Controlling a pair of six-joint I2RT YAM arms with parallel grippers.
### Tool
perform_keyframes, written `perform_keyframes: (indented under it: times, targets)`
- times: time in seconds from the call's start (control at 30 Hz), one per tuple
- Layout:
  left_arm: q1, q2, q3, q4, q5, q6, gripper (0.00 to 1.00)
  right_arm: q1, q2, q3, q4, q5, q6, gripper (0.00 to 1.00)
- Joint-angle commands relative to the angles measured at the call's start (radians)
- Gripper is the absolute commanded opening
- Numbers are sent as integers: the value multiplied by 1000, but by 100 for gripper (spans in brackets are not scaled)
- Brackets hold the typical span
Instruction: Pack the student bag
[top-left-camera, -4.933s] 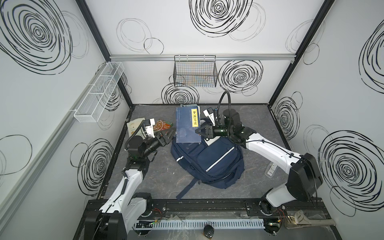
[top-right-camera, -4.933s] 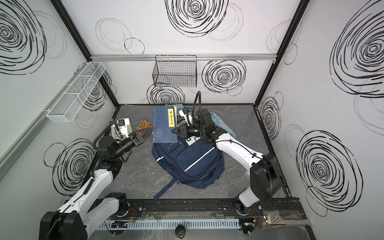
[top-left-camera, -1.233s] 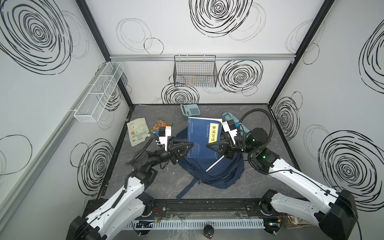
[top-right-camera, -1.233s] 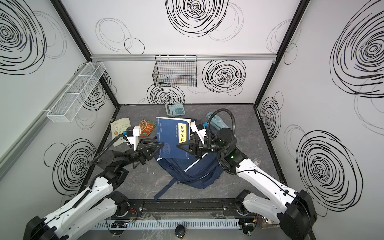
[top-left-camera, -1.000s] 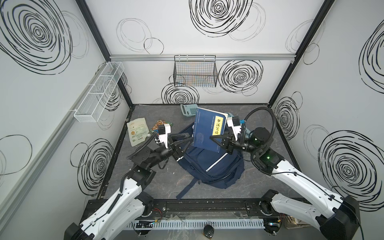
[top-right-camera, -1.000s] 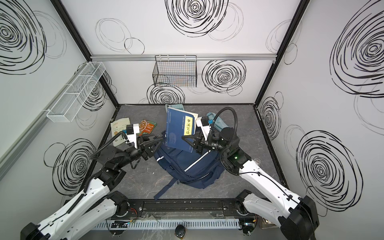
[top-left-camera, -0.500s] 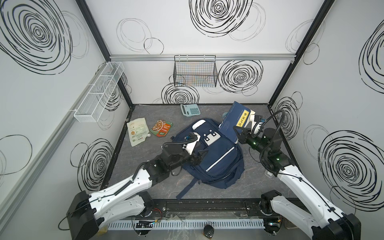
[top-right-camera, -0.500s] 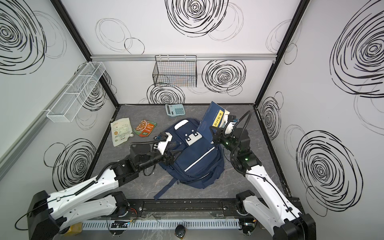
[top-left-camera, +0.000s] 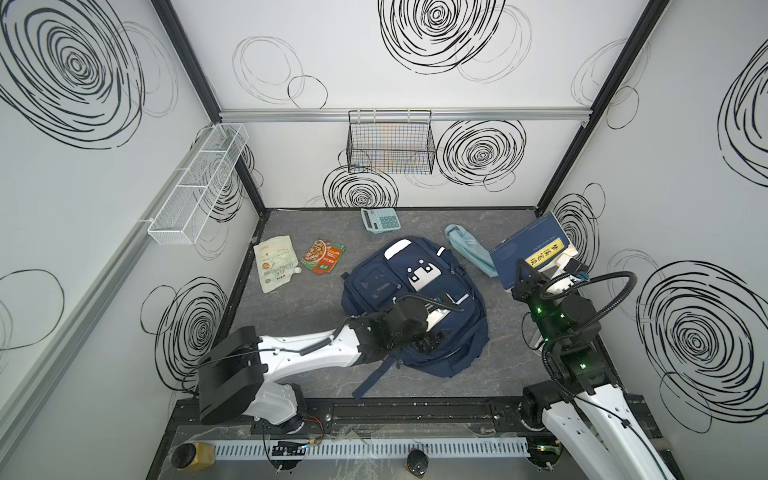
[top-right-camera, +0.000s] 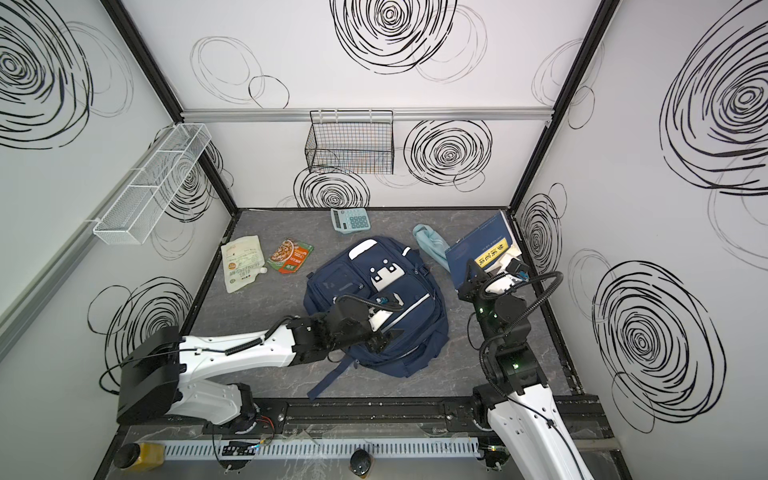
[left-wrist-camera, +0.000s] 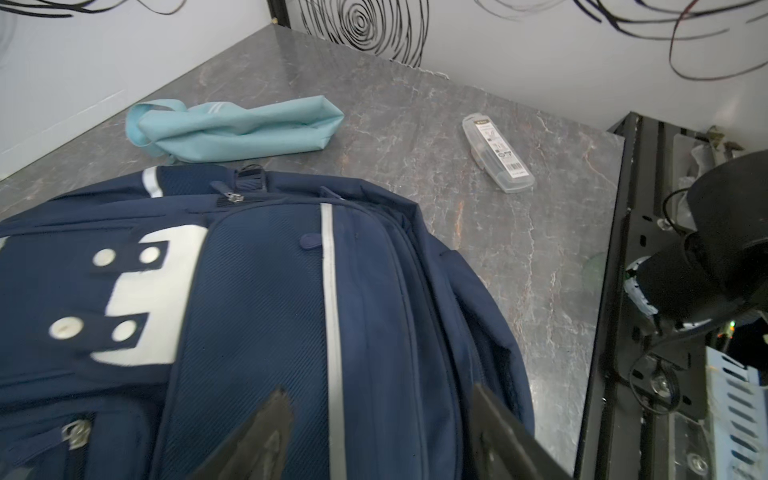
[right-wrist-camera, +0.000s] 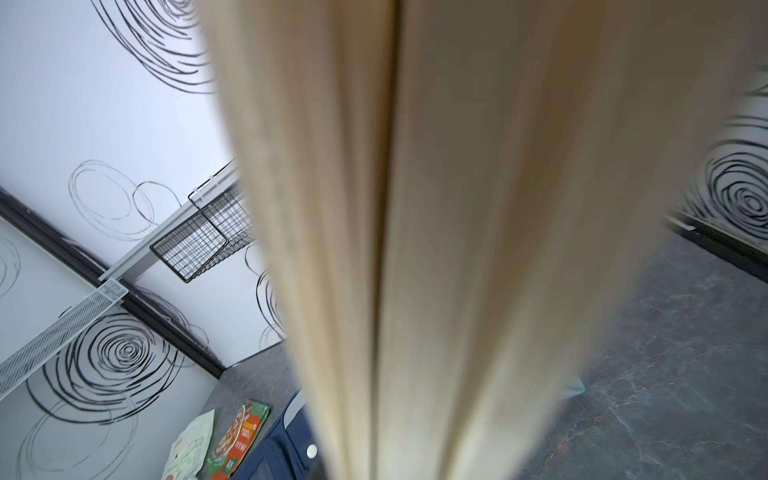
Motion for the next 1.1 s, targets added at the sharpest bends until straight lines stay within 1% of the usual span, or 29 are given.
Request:
perform_keyframes:
  times: [0.0, 0.17, 0.3, 0.37, 0.4, 0.47, 0.53, 0.57, 0.63, 0.67, 0.77, 0.9, 1.07]
  targets:
    - [-31, 94, 91, -3, 2, 27, 70, -3, -16, 4, 69, 93, -14, 0]
    - [-50, 270, 227, -67, 52, 8, 72, -3, -34, -20, 76, 111, -18, 0]
    - [-51, 385, 332, -138, 42, -2, 70, -2, -52, -38, 75, 122, -19, 0]
    - [-48, 417, 365, -160, 18, -4, 64, -1, -57, -42, 75, 124, -18, 0]
    - [-45, 429, 375, -167, 16, -4, 61, 1, -60, -43, 75, 124, -19, 0]
    - [-34, 440, 383, -166, 19, -8, 50, 6, -66, -42, 72, 128, -21, 0]
    - [-17, 444, 384, -160, 22, -21, 28, 16, -74, -39, 66, 133, -25, 0]
    - [-10, 444, 384, -159, 23, -30, 21, 22, -77, -37, 65, 135, -30, 0]
    - [10, 437, 381, -154, 21, -51, 2, 32, -83, -35, 61, 137, -38, 0]
    - [18, 429, 377, -151, 20, -62, 0, 36, -85, -35, 60, 138, -41, 0]
    - [34, 388, 357, -123, 33, -84, 0, 39, -92, -41, 61, 127, -43, 0]
    - [37, 279, 298, -40, 43, -104, 0, 43, -86, -58, 77, 94, -25, 0]
    - [48, 100, 183, 111, -18, -133, 0, 43, -47, -51, 96, 50, 1, 0]
